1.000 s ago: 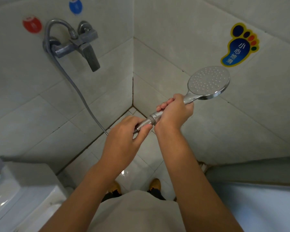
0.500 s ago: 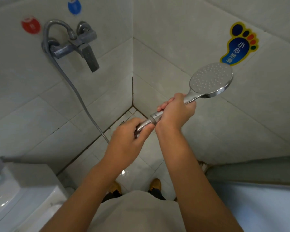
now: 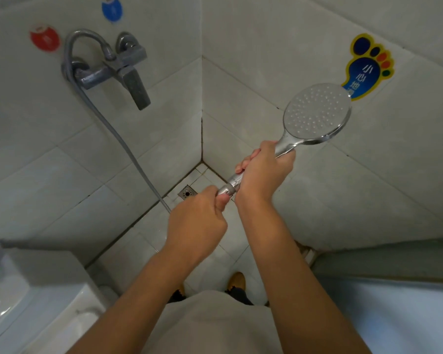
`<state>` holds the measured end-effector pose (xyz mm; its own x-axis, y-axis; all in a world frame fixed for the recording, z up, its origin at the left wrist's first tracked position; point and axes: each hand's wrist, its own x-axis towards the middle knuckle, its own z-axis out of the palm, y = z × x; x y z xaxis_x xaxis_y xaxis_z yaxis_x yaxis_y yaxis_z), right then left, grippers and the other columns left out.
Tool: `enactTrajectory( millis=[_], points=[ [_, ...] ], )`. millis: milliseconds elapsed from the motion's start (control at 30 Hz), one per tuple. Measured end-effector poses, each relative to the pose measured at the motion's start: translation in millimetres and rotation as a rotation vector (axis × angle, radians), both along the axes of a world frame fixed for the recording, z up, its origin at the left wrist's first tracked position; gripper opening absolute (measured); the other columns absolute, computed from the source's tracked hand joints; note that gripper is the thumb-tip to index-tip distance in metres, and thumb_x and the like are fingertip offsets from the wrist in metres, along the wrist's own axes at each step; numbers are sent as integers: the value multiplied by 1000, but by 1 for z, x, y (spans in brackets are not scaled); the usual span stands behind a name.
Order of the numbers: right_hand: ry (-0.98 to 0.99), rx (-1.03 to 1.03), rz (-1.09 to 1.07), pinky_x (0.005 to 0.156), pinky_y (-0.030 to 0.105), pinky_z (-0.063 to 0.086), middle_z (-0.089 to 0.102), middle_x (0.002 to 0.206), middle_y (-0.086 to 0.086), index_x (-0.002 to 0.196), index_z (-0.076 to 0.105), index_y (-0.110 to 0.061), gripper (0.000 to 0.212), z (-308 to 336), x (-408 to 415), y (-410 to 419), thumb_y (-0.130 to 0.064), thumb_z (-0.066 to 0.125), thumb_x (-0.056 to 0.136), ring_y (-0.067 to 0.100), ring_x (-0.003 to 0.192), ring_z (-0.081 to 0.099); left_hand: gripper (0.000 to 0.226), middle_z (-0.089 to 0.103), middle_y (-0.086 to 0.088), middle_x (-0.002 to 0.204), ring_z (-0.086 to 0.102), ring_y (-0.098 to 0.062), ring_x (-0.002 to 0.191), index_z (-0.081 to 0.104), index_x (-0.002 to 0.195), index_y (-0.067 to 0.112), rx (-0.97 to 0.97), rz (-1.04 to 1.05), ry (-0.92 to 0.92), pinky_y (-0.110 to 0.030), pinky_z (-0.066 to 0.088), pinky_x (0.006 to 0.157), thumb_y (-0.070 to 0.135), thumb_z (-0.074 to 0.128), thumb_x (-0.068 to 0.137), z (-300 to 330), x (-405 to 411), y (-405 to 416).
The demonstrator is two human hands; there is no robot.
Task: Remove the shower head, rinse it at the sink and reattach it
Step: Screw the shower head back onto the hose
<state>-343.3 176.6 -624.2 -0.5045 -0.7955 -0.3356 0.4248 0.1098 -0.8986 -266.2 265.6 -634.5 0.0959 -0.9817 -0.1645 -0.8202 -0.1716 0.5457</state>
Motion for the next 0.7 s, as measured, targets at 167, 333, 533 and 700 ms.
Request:
enactTrajectory(
  millis=[167, 333, 533, 700],
  points=[
    [49, -6, -64, 48, 30, 46, 51, 68, 8, 104, 51, -7, 8, 5, 2, -2, -5, 46, 98, 14, 39, 43, 17, 41, 7, 58, 29, -10, 41, 59, 84, 11, -152, 61, -162, -19, 10, 43, 26, 57, 94, 2, -10, 5],
    [38, -5, -62, 48, 31, 46, 51, 74, 12, 109, 52, -4, 13, 5, -2, -6, -5, 46, 97, 14, 41, 43, 35, 54, 3, 73, 44, -12, 51, 51, 96, 15, -185, 1, -74, -26, 25, 46, 41, 28, 101, -4, -7, 2],
    [19, 23, 55, 44, 27, 44, 49, 72, 9, 107, 51, -8, 13, 3, -8, -8, -1, 48, 96, 10, 38, 42, 62, 53, 3, 66, 52, -16, 54, 50, 87, 16, -107, -162, 65, -35, 42, 50, 59, 5, 90, -6, 3, -3],
    [-81, 2, 168, 42, 26, 38, 42, 58, 1, 98, 48, -12, 17, 5, -13, -9, 5, 45, 93, 12, 41, 36, 44, 45, 7, 59, 39, -6, 50, 54, 73, 18, 83, -55, 648, -25, 34, 51, 46, 34, 101, -7, 4, -4]
  ],
)
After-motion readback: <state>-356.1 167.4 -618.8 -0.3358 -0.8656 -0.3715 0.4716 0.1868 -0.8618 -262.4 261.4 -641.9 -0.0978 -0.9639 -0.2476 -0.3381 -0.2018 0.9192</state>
